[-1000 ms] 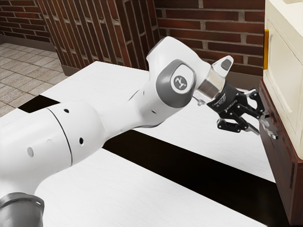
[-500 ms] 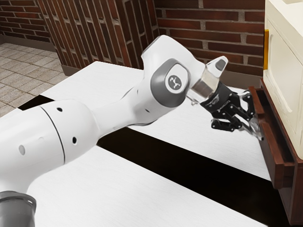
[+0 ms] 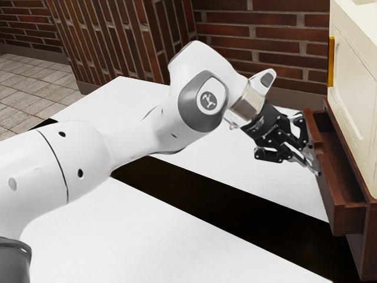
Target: Pull the drawer handle with one arm to open the drawer
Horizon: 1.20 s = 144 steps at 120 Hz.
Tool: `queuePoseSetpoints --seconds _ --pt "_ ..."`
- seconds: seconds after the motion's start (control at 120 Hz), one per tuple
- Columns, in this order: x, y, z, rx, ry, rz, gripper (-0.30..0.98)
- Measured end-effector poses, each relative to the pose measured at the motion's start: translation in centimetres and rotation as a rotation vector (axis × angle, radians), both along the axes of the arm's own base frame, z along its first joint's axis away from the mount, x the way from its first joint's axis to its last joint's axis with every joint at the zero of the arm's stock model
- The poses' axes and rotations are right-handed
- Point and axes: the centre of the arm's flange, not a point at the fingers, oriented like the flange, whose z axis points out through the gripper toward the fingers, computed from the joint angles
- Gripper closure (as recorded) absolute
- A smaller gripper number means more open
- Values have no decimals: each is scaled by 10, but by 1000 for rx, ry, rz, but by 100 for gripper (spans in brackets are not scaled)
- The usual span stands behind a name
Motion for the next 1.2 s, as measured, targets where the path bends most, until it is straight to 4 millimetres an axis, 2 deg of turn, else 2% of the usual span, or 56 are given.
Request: queuePoseSetpoints --seconds 0.658,1.2 --pt "-24 22 -5 28 38 13 69" --pt "-45 59 -3 37 59 58 69"
